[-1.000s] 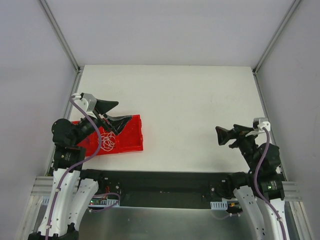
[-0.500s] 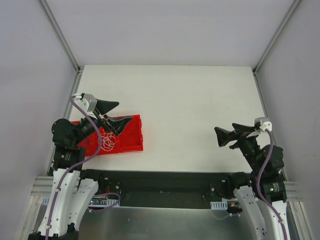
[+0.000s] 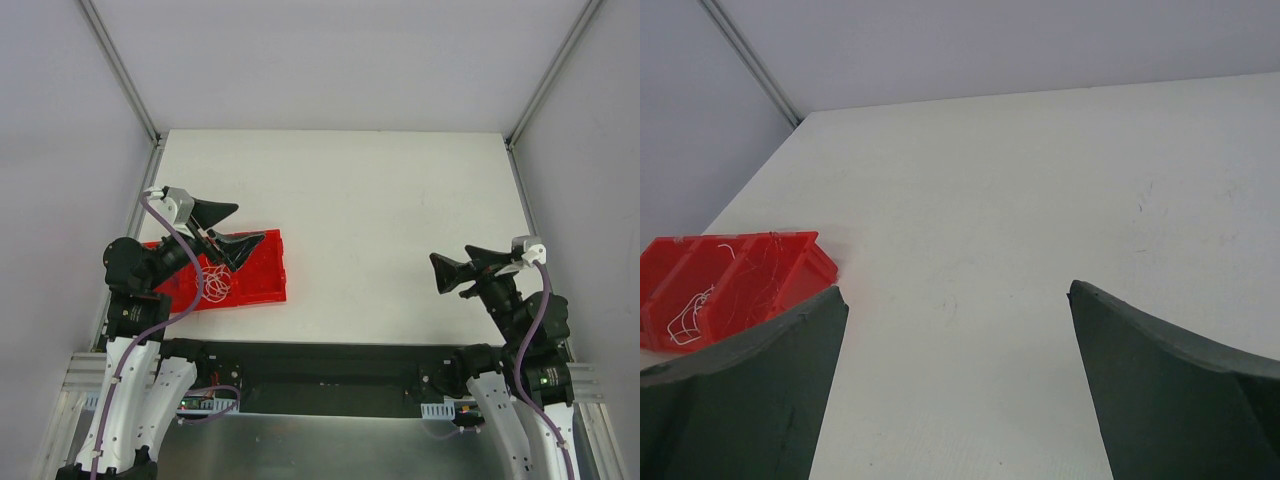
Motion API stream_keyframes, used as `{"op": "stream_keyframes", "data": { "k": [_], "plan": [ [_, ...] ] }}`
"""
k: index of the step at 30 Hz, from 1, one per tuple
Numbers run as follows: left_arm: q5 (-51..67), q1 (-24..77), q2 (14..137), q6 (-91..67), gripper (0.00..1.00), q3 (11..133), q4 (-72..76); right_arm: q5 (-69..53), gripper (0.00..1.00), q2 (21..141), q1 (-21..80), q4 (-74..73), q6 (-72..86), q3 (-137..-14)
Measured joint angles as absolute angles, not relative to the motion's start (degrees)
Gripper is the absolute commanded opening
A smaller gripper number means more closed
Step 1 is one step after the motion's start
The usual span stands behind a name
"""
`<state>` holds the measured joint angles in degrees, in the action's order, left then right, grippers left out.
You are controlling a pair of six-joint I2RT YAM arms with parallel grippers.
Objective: Untangle the cables
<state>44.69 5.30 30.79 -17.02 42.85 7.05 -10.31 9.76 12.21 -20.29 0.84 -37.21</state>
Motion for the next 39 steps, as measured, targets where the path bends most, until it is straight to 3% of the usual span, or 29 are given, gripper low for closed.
{"op": "stream_keyframes", "data": {
  "k": [39],
  "plan": [
    [45.9,5.3,30.9,-16.9,0.99,42.9,6.8,-3.3,0.96,14.6,12.2,-23.0,2.0,-37.0]
  ]
}}
